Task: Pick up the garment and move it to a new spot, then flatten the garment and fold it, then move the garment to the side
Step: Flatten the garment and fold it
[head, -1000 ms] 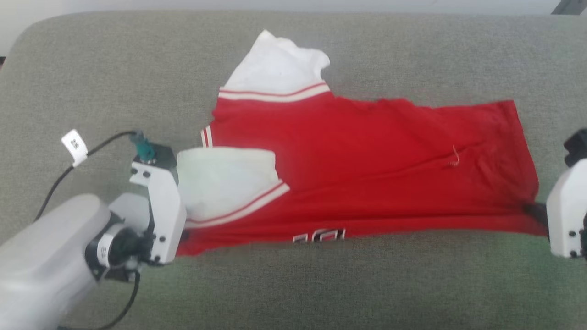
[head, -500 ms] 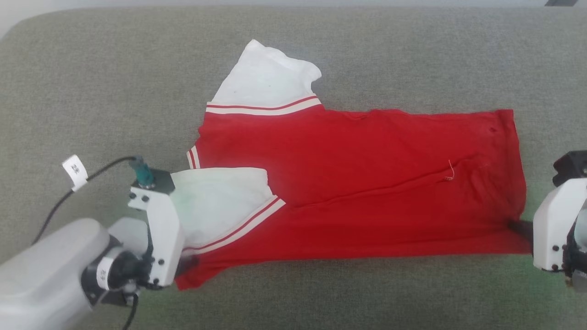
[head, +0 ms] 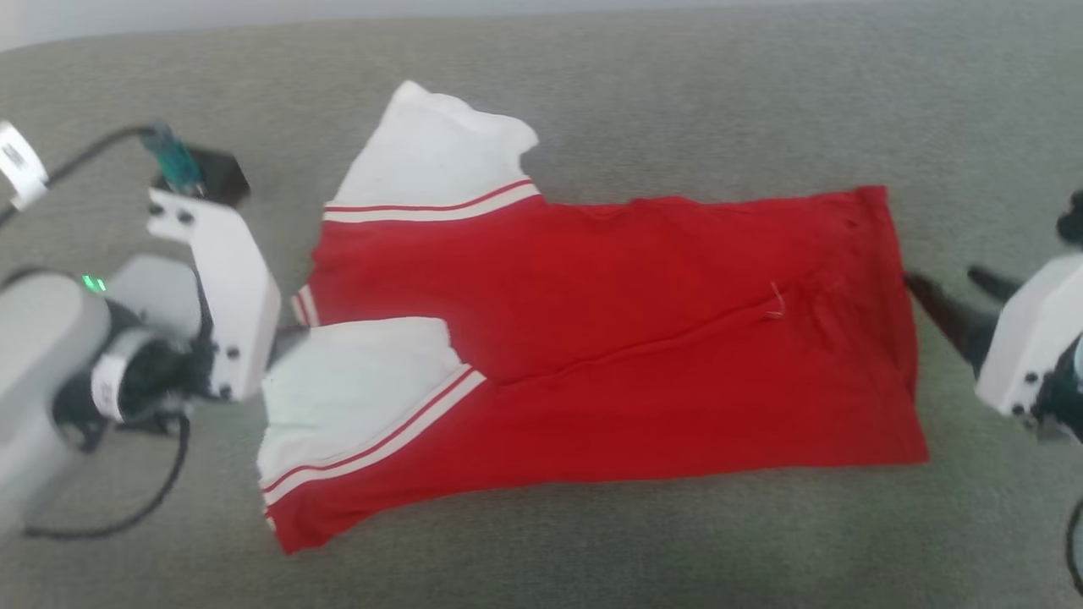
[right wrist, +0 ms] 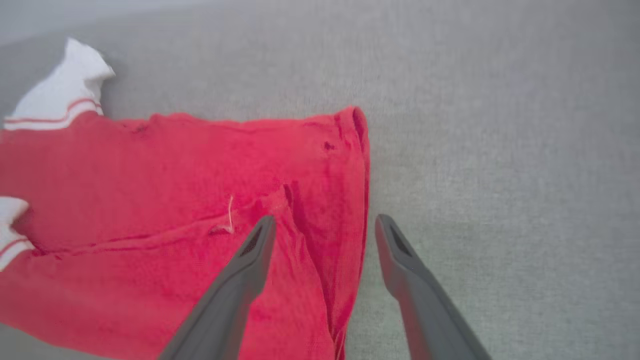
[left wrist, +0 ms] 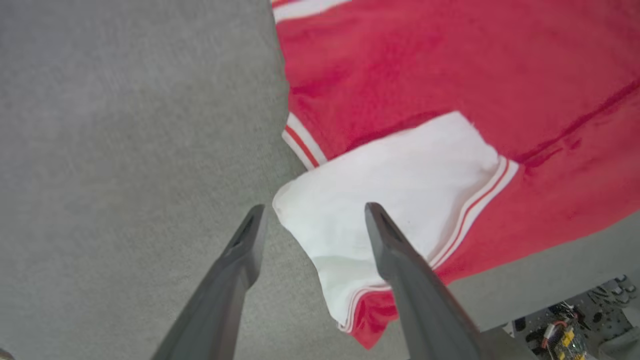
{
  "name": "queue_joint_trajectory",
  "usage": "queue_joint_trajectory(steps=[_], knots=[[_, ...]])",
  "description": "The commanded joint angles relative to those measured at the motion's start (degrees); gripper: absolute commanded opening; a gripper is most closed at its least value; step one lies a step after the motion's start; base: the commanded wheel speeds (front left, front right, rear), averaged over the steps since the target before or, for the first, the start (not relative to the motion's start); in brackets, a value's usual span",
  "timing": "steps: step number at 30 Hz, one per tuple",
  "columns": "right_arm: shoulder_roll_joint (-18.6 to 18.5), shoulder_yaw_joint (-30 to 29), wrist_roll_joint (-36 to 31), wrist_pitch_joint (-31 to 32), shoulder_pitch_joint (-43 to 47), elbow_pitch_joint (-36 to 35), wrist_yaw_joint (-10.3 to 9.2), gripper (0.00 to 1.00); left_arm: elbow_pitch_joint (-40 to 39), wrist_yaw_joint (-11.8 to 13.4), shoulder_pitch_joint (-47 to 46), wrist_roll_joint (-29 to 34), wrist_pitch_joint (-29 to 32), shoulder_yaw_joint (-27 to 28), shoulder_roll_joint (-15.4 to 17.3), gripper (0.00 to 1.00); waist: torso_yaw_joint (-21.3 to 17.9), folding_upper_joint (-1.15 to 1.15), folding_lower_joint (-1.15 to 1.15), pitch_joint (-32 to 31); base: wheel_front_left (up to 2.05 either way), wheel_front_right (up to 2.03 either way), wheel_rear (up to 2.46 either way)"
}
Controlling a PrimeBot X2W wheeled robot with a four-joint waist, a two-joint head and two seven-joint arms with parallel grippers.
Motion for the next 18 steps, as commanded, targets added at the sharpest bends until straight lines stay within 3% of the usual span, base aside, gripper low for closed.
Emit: queue_joint_trajectory(steps=[1,5,6,13,18], knots=[[1.8,-0.1,-0.5,-4.0,-1.8,-1.1,0.01,1.0,1.2,-1.0,-2.3,0.7,-0.6,0.9,-0.6,1.0,-2.6,0.0,0.0,0.8,0.0,0.0,0.0],[4.3,0.7,-1.9,-13.4,-5.5,-2.1,0.01,1.0,5.8,-3.6,-6.0,2.6,-1.8,1.7,-1.2,1.0,-6.7,0.0,0.0,2.2,0.0,0.0,0.0],[4.3,0.7,-1.9,-13.4,-5.5,-2.1,0.01,1.0,5.8,-3.6,-6.0,2.6,-1.8,1.7,-1.2,1.0,-6.7,0.0,0.0,2.2,0.0,0.0,0.0],[8.3,4.0,-5.8,-29.9,-9.5,-1.0,0.01,1.0,17.2,-9.6,-12.1,5.1,-5.5,3.2,-2.0,1.0,-14.5,0.0,0.0,5.3,0.0,0.0,0.0],[10.1,6.9,-6.3,-36.0,-9.4,0.8,0.02,1.0,26.3,-13.2,-15.9,6.8,-7.8,3.6,-2.5,1.0,-18.3,0.0,0.0,7.5,0.0,0.0,0.0]])
